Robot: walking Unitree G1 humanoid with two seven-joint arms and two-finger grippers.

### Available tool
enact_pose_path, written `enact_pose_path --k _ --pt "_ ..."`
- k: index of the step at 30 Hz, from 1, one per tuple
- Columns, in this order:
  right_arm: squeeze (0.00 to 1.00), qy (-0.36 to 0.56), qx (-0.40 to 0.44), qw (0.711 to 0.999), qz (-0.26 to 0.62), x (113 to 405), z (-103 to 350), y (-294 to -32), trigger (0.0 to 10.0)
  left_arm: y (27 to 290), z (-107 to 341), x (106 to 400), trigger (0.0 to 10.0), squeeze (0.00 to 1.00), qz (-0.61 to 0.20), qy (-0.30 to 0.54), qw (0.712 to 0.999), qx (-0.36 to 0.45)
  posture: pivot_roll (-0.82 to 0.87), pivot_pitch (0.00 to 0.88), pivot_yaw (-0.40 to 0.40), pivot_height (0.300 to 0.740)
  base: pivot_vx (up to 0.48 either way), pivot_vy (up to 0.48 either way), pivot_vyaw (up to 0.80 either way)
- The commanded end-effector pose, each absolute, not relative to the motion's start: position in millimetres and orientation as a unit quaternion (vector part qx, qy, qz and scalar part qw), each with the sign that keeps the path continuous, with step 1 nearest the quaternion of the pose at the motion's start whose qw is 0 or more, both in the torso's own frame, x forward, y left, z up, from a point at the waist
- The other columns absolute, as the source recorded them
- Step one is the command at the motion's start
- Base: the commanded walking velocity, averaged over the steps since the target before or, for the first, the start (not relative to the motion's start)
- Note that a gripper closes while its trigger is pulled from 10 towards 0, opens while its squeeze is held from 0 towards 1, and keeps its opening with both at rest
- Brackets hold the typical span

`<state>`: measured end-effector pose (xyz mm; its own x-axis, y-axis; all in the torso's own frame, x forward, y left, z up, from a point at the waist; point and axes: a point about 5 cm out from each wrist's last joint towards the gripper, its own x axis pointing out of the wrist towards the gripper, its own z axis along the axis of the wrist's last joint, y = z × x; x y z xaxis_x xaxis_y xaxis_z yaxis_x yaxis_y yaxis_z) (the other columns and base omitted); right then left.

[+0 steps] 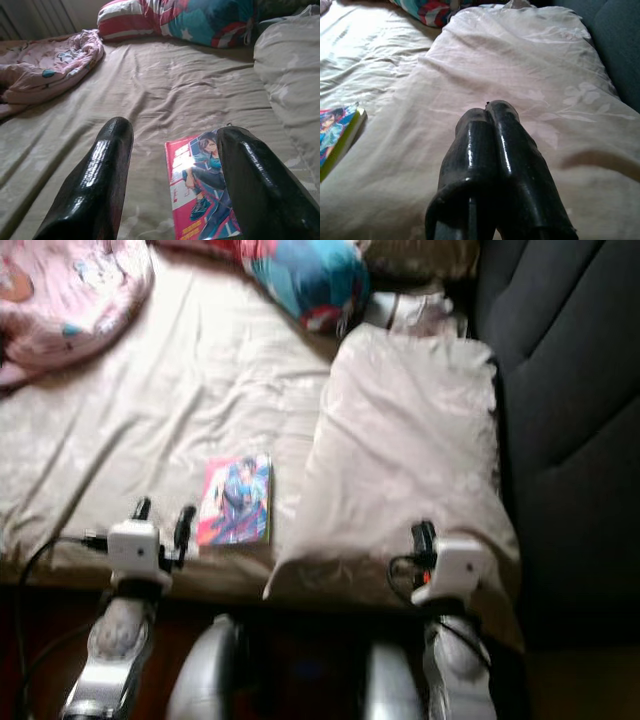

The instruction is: Clean up the room

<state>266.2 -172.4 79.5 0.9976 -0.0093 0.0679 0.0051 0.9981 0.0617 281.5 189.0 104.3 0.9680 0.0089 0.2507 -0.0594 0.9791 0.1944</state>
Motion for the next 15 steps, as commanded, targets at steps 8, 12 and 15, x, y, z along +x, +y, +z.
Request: enact_pose_path --k 8,12,15 --pt "0.00 -0.030 0.026 0.999 -0.028 264 72 -180 10.0 192 90 286 10.0 0.00 0.029 -0.075 0.994 0.069 -0.11 0.184 0.056 0.671 0.000 0.000 0.00" --pt "0.00 -0.029 0.021 0.999 -0.032 264 69 -184 10.0 194 83 286 10.0 0.00 0.038 -0.052 0.996 0.058 -0.11 0.164 0.055 0.691 0.000 0.000 0.00" --pt "0.00 -0.026 0.018 0.999 -0.030 265 67 -184 10.0 197 79 285 10.0 0.00 0.048 -0.041 0.997 0.047 -0.11 0.159 0.051 0.711 0.000 0.000 0.00"
